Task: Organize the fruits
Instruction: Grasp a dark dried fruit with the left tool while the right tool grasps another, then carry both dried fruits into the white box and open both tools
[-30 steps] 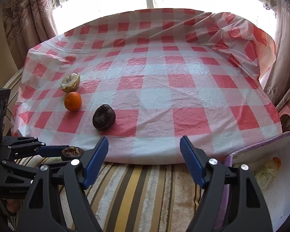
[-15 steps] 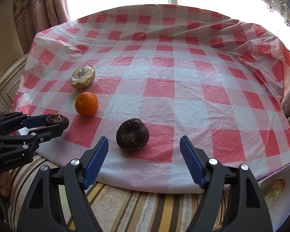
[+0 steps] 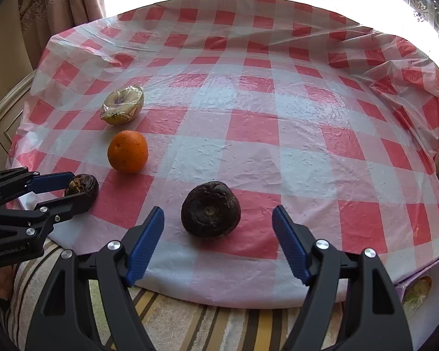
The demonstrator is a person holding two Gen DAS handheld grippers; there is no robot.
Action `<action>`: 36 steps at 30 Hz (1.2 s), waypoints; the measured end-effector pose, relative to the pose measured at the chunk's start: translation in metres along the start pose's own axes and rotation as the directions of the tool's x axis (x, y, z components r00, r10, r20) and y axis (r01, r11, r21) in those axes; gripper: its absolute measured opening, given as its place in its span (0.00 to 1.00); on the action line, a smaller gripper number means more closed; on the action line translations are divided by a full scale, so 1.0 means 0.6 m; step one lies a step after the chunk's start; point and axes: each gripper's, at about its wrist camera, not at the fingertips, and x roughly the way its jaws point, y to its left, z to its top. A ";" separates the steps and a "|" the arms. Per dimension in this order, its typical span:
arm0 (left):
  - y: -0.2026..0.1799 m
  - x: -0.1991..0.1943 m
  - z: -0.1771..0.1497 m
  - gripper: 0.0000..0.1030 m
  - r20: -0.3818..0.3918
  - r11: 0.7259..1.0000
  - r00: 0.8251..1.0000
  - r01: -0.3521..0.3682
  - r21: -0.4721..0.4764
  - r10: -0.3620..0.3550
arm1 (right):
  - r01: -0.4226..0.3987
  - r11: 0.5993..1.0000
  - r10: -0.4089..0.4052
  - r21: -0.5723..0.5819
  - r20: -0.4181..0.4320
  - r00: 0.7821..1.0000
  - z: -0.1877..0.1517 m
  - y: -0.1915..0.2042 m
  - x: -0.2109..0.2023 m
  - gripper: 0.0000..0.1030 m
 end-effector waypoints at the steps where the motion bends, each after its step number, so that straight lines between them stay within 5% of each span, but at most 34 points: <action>1: 0.000 0.002 0.000 0.44 -0.002 1.000 1.000 -0.004 -0.001 0.004 | 0.000 1.000 0.000 0.000 -0.003 1.000 0.001 0.000 0.003 0.74; 10: -0.006 0.005 -0.003 0.35 0.002 1.000 1.000 -0.006 0.016 0.006 | -0.005 1.000 0.005 0.000 -0.012 1.000 0.002 0.001 0.012 0.40; 36: -0.052 -0.036 -0.001 0.34 0.058 0.995 0.997 -0.047 0.092 0.042 | 0.020 0.999 -0.023 0.050 0.065 0.998 -0.033 -0.026 -0.070 0.39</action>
